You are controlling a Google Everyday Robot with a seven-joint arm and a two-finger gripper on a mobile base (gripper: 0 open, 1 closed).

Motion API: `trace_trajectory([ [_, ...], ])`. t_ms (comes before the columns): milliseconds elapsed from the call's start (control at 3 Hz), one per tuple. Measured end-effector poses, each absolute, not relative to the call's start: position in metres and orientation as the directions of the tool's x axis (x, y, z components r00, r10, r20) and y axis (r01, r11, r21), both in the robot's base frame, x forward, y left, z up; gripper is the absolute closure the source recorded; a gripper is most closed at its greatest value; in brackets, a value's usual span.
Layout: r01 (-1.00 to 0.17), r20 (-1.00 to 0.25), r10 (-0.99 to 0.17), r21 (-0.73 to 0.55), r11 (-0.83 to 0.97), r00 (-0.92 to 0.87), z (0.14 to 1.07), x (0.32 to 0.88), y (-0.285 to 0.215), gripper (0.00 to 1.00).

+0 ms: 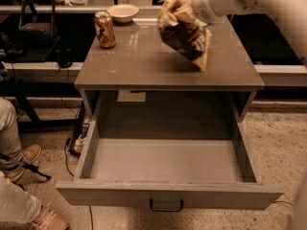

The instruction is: Pick brown chip bag from top drawer and place on counter

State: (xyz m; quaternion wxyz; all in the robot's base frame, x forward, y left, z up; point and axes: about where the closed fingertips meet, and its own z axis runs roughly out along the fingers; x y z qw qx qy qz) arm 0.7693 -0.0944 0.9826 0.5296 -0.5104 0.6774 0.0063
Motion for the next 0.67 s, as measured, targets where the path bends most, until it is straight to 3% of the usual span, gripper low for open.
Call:
trace_trajectory([
  [667, -0.707, -0.734, -0.673, -0.524, 0.475, 0.091, 0.9834, 0.7824, -0.0826, 0.38],
])
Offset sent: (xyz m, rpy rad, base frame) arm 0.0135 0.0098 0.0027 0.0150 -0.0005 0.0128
